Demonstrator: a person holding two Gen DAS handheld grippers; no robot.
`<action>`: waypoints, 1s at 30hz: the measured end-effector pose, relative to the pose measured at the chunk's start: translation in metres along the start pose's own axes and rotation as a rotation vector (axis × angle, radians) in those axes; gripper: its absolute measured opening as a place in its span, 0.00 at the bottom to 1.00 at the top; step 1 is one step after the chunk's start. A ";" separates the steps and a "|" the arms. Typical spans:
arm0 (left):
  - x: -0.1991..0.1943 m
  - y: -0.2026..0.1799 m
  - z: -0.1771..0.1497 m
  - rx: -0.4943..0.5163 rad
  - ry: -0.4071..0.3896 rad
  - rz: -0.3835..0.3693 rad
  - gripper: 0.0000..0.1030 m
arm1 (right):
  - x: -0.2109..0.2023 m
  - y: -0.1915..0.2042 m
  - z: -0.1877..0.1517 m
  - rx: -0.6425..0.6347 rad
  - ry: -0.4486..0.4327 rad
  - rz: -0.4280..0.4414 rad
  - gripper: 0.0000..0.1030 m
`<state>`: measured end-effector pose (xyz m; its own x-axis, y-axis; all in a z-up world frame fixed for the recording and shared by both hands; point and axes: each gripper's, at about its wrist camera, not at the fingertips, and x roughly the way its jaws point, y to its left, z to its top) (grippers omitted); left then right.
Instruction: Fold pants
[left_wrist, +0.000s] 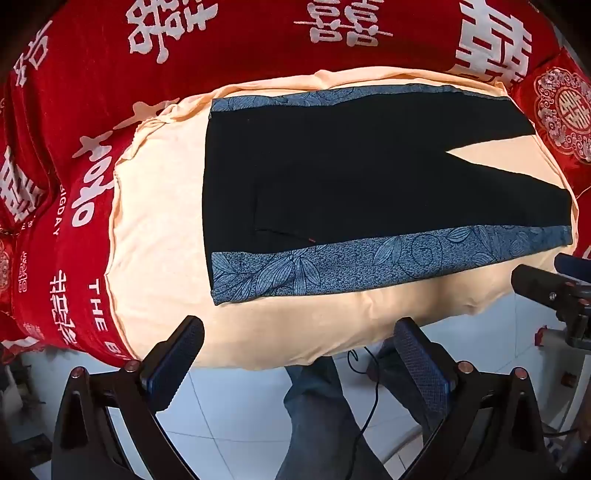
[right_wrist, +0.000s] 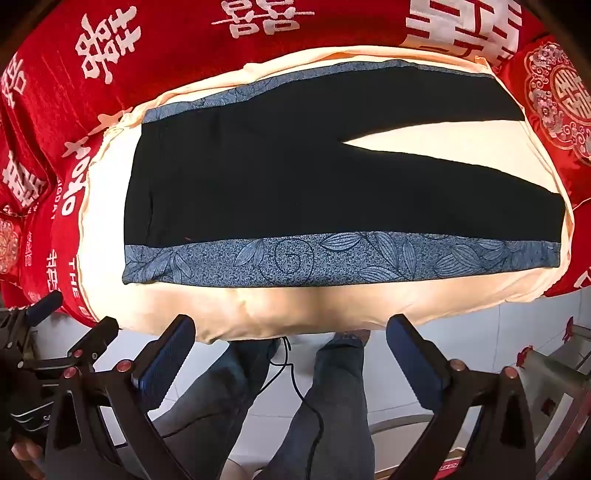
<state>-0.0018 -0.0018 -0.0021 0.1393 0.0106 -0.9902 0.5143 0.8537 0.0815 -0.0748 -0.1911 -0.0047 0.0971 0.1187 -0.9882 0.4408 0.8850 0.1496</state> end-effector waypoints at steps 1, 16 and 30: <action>0.001 -0.002 -0.001 0.005 0.010 -0.010 1.00 | -0.001 0.000 0.000 0.000 0.000 0.004 1.00; 0.001 0.007 0.000 -0.017 0.044 -0.071 1.00 | 0.003 0.000 0.004 -0.008 0.031 0.009 1.00; -0.008 -0.002 0.004 -0.007 0.015 -0.084 1.00 | -0.001 0.002 0.007 -0.021 0.021 -0.008 1.00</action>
<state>-0.0003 -0.0055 0.0066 0.0833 -0.0540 -0.9951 0.5179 0.8555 -0.0031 -0.0676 -0.1923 -0.0027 0.0749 0.1204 -0.9899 0.4225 0.8954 0.1409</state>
